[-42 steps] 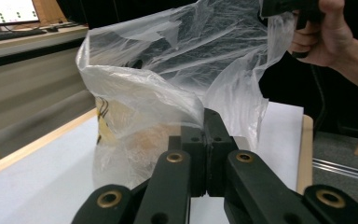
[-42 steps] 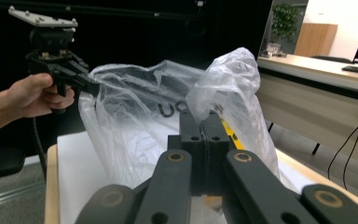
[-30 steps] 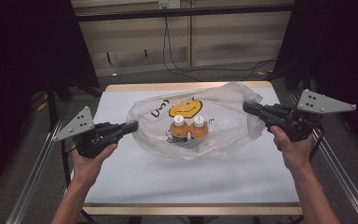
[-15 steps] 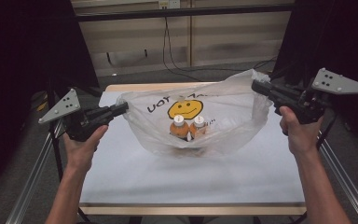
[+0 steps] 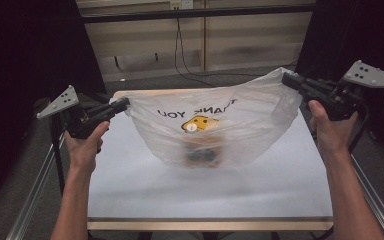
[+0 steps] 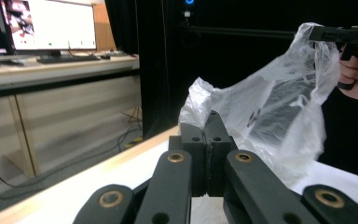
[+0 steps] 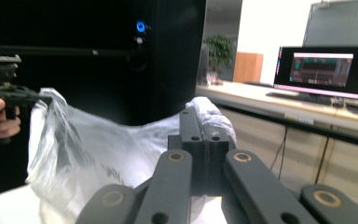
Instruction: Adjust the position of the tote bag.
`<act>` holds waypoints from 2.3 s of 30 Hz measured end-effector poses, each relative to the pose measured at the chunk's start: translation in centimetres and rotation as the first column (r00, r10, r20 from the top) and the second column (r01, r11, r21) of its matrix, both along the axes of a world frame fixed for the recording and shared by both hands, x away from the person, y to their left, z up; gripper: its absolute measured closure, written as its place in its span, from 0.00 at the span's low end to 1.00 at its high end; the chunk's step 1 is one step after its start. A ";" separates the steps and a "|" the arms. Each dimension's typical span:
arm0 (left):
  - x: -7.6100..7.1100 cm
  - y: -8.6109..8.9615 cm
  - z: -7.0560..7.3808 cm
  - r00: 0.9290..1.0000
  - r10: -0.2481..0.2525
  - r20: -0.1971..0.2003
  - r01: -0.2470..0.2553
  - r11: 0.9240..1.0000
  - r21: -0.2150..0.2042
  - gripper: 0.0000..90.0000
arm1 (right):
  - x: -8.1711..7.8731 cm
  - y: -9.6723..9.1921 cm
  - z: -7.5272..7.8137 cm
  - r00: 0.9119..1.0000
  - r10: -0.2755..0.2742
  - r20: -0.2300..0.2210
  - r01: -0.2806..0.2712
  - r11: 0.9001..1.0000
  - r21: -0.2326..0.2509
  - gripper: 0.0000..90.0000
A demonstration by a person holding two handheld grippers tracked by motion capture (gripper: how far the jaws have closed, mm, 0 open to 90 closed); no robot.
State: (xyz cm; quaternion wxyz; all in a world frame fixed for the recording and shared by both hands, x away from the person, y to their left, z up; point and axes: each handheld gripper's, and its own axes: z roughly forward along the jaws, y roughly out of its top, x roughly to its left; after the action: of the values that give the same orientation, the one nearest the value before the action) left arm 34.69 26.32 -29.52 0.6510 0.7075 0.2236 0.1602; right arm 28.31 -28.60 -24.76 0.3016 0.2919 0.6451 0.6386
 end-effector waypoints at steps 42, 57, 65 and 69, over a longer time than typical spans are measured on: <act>2.6 -1.4 -6.2 0.976 -0.041 -0.213 0.081 0.979 0.185 0.99 | 3.0 0.5 -10.8 0.969 -0.037 -0.245 0.019 0.997 -0.078 1.00; 3.6 -1.2 -9.0 0.952 -0.030 -0.306 0.111 0.962 0.251 1.00 | 3.8 1.1 -13.7 0.941 -0.059 -0.333 0.012 0.990 -0.142 1.00; 3.6 -1.2 -10.4 0.935 -0.039 -0.353 0.157 0.936 0.314 1.00 | 3.3 0.9 -15.4 0.919 -0.088 -0.385 0.016 0.982 -0.186 1.00; 3.7 -1.1 -10.9 0.943 -0.022 -0.332 0.139 0.932 0.334 1.00 | 3.7 1.2 -16.0 0.912 -0.092 -0.399 0.004 0.977 -0.215 1.00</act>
State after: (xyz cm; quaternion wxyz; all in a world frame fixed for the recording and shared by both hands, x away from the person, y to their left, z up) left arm 38.42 25.17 -40.47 0.4744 0.8378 0.2651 0.0527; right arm 32.03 -27.39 -40.74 0.2054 0.4008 0.7497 0.4849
